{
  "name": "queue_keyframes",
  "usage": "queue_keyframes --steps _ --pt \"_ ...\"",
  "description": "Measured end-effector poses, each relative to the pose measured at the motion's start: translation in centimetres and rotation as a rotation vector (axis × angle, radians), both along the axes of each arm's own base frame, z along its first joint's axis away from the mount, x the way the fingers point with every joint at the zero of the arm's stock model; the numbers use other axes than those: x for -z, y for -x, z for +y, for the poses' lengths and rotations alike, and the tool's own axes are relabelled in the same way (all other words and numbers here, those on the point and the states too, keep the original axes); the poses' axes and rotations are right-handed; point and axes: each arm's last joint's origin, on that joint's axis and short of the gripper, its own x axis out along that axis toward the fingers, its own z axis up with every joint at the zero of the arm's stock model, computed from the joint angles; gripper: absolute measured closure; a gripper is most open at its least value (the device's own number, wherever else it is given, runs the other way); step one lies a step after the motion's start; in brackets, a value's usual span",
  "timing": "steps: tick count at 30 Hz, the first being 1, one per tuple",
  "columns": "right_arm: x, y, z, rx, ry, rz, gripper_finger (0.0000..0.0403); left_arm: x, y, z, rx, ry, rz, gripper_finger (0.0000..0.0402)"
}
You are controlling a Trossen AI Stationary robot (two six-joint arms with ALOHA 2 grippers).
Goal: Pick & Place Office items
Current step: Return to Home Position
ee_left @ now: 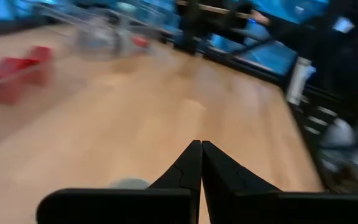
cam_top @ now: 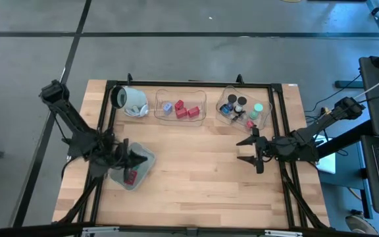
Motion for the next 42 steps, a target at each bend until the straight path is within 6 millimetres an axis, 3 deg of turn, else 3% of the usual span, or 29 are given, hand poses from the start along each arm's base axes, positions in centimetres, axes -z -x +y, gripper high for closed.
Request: queue_keyframes --steps 6,16,26,29,42 --pt "-0.2 -0.1 0.0 -0.005 0.008 -0.021 0.0117 1.5 -1.2 3.8 -0.135 0.014 0.035 0.0399" --pt "-0.2 -0.1 0.0 -0.004 0.003 -0.020 0.0117 -0.2 -0.3 8.0 -0.194 -0.082 -0.019 0.0399" --pt "-0.2 -0.1 0.0 0.002 0.013 -0.022 0.0118 0.6 2.7 9.7 -0.310 -0.037 -0.010 0.0398" --pt "-0.2 -0.1 -0.1 0.027 0.017 -0.025 0.0118 1.9 2.8 9.8 -0.317 -0.050 -0.013 0.0398" --pt "2.6 0.6 -0.6 0.055 -0.016 -0.049 0.0118 1.6 2.6 9.7 -0.322 -0.128 -0.038 0.0398"
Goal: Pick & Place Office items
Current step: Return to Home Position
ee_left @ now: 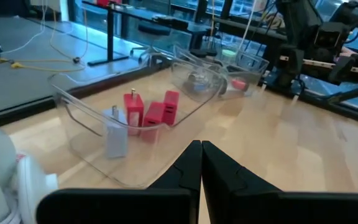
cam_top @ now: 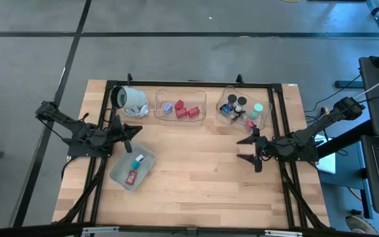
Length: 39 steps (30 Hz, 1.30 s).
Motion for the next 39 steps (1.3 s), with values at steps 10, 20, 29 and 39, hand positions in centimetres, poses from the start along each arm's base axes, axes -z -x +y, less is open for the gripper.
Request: queue_keyframes --steps 10,20,29,39 --pt "0.1 0.2 -0.9 0.327 0.000 -0.038 0.0118 0.0 -0.1 -0.1 0.055 0.012 0.007 0.0397" --pt "0.4 0.5 -1.5 0.546 -0.036 -0.062 0.0143 0.0 -0.1 -0.2 0.057 0.012 0.007 0.0397" --pt "0.7 0.5 -1.5 0.452 0.194 0.026 0.0172 0.0 -0.1 -0.2 0.057 0.012 0.007 0.0397" --pt "0.9 0.3 -0.7 0.162 0.206 0.080 0.0175 0.0 -0.1 -0.2 0.058 0.012 0.008 0.0398"
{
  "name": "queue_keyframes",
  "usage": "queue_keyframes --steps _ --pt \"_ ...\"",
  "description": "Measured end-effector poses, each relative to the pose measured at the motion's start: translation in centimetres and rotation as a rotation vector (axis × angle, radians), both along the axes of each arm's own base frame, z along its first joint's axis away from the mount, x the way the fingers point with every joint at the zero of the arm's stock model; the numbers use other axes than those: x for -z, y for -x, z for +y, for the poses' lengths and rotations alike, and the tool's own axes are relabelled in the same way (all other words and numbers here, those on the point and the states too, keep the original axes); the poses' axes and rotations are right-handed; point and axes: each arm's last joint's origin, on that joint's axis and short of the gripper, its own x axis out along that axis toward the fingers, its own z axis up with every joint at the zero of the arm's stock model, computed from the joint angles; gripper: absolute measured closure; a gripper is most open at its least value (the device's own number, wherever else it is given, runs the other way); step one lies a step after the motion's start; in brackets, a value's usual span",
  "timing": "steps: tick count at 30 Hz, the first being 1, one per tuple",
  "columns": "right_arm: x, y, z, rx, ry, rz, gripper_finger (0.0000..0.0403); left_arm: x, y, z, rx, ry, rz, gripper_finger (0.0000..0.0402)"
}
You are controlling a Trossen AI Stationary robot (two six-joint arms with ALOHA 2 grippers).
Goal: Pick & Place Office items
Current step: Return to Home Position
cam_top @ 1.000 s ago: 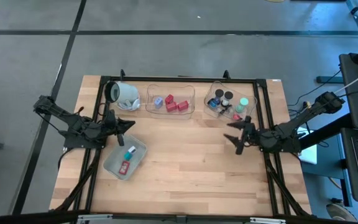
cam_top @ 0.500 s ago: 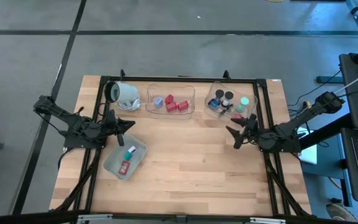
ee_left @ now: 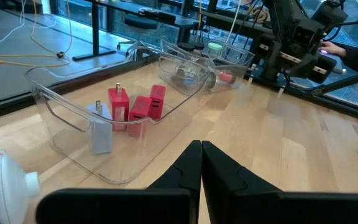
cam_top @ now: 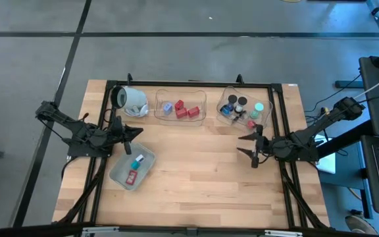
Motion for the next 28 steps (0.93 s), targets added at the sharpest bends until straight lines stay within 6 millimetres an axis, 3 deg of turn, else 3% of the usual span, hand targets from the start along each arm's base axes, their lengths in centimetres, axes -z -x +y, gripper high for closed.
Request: queue_keyframes --steps 11,28 --pt "0.09 -0.05 0.72 -0.236 -0.075 0.045 0.0176 0.00 0.00 0.00 0.000 0.000 0.000 0.0398" --pt "0.10 -0.04 0.82 -0.269 -0.086 0.051 0.0176 0.00 0.00 0.00 0.000 0.000 0.000 0.0398"
